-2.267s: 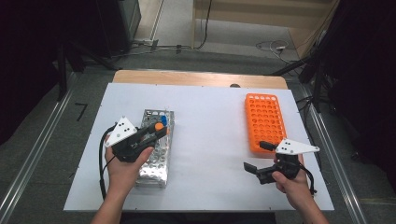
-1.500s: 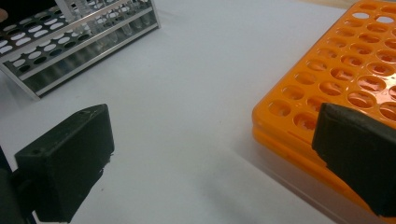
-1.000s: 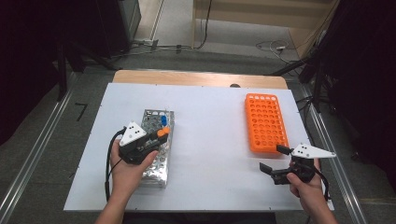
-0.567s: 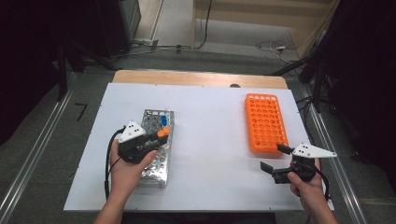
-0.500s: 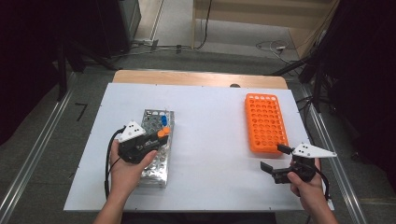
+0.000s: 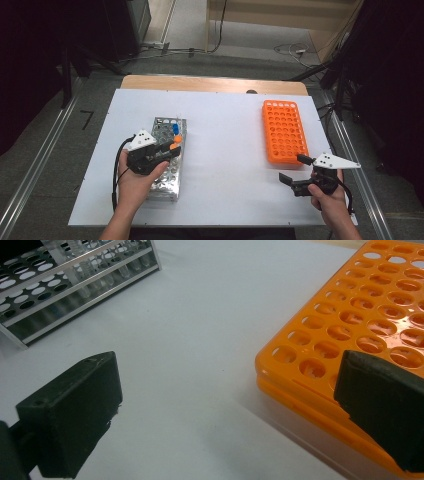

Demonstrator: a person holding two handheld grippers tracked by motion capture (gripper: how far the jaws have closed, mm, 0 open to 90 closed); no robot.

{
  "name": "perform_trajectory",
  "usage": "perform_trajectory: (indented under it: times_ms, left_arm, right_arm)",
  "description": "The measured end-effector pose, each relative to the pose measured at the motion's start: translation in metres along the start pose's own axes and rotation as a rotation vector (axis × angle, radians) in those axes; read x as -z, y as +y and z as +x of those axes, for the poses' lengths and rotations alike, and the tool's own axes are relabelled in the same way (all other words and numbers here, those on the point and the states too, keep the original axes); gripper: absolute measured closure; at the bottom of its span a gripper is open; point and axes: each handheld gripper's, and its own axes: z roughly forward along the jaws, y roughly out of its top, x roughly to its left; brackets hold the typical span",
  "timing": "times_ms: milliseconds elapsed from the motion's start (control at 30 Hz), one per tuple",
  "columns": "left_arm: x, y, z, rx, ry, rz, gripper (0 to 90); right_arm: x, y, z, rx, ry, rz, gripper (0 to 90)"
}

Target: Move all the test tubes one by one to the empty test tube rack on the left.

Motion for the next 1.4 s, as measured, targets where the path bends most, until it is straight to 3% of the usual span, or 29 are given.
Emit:
perform_trajectory:
  times_ms: [267,333,467,600,700,1133,1400]
  left_arm:
    - [0.003,0.001,-0.004,-0.030,-0.004,-0.047,41.4]
    - [0.003,0.001,-0.003,-0.024,-0.025,-0.056,34.4]
    - [0.004,0.003,-0.003,-0.029,-0.041,-0.069,14.3]
    - [0.007,0.004,-0.003,-0.045,-0.112,-0.089,0.0]
    - [0.012,0.004,-0.003,-0.059,-0.123,-0.124,0.0]
    - [0.042,-0.012,0.011,-0.078,-0.090,-0.207,0.0]
    - [0.053,-0.030,0.022,-0.070,-0.070,-0.201,0.0]
  right_arm:
    - [0.000,0.000,-0.001,0.004,0.002,-0.009,0.0]
    - [0.000,0.000,-0.001,0.001,0.001,-0.010,0.0]
    - [0.000,0.000,-0.001,0.003,0.000,-0.011,0.0]
    - [0.000,0.000,-0.001,0.005,0.001,-0.016,0.0]
    - [0.000,0.000,-0.002,0.006,-0.001,-0.020,0.0]
    - [0.003,-0.003,-0.008,0.007,0.001,-0.048,0.0]
    - [0.004,-0.005,-0.014,0.002,-0.013,-0.059,0.0]
